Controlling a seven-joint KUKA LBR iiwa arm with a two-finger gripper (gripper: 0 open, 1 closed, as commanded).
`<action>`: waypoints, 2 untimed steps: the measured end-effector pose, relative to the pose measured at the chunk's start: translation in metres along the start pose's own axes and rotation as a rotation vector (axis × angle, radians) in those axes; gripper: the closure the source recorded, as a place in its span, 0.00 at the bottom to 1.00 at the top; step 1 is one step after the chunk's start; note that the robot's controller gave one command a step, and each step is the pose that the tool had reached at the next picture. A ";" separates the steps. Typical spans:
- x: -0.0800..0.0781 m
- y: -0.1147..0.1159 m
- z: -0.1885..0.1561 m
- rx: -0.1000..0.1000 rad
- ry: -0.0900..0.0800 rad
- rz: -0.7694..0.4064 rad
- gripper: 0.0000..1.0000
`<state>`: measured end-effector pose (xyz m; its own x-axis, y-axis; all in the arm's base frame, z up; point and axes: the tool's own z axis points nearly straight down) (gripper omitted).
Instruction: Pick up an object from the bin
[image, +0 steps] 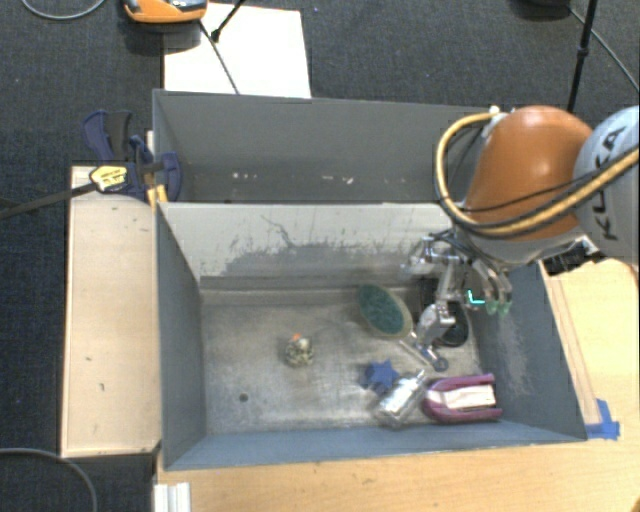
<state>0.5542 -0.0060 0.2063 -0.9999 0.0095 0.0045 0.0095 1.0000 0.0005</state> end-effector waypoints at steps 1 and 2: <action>-0.031 0.031 0.132 -0.004 -0.022 -0.056 0.00; -0.034 0.030 0.129 -0.003 -0.031 -0.055 1.00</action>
Offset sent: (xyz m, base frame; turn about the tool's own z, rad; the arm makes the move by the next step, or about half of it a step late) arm 0.0259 0.0281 -0.1363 -0.0513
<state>0.5874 0.0239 0.0775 -0.9986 -0.0452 -0.0269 -0.0453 0.9990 0.0030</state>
